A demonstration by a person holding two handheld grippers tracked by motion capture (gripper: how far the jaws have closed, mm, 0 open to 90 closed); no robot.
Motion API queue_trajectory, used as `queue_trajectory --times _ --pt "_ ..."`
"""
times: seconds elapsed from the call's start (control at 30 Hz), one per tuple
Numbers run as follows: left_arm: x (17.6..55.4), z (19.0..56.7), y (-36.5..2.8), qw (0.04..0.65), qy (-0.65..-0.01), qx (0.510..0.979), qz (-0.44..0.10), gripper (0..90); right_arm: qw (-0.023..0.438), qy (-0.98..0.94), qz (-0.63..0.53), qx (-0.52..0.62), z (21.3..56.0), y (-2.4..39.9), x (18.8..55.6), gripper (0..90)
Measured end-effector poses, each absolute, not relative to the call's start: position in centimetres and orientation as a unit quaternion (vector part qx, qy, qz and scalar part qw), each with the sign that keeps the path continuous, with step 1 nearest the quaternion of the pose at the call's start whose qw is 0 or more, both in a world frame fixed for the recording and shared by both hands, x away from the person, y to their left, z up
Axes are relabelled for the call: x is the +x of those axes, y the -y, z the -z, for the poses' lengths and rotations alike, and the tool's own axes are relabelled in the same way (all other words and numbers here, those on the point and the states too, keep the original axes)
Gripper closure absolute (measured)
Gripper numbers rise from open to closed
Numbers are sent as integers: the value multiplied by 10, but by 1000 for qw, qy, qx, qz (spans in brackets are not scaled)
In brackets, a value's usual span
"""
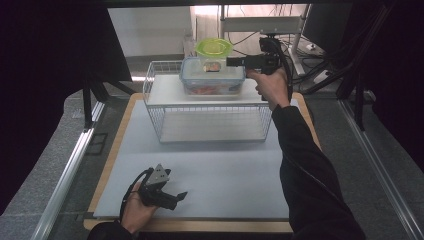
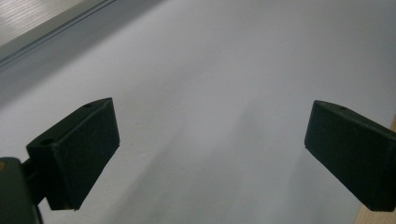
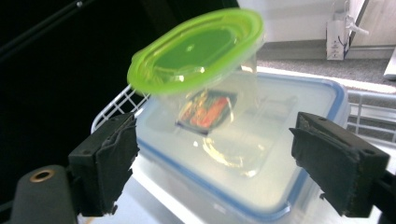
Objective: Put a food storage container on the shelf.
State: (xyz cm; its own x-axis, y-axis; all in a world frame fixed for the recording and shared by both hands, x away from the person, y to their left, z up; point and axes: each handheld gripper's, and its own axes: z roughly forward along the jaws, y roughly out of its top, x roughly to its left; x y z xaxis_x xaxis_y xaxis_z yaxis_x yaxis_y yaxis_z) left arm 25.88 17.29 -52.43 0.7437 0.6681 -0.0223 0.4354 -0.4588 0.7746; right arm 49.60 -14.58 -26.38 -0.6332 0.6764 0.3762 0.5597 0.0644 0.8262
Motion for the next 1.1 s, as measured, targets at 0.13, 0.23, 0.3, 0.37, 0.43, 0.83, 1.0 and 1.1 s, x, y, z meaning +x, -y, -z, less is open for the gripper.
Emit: queue_trajectory --times 0.13,0.23,0.3,0.37,0.43,0.83,1.0,1.1 --pt "259 524 -172 405 -327 842 -142 33 61 -733 -539 411 269 150 484 110" --pt "259 524 -172 404 -325 843 -142 33 62 -736 -542 400 274 153 475 99" --pt "259 524 -172 404 -325 843 -143 33 67 -742 -541 391 277 154 468 93" --pt "259 524 -172 404 -325 843 -142 34 76 -748 -538 380 281 154 461 82" --pt "259 524 -172 404 -324 843 -142 34 88 -758 -532 368 284 153 454 73" --pt "258 525 -171 403 -319 845 -145 34 130 -790 -511 312 309 144 417 15" --pt "258 525 -170 403 -316 846 -147 35 137 -799 -503 300 320 144 407 7" --pt "258 526 -170 402 -315 847 -148 35 139 -803 -499 295 329 145 402 3"
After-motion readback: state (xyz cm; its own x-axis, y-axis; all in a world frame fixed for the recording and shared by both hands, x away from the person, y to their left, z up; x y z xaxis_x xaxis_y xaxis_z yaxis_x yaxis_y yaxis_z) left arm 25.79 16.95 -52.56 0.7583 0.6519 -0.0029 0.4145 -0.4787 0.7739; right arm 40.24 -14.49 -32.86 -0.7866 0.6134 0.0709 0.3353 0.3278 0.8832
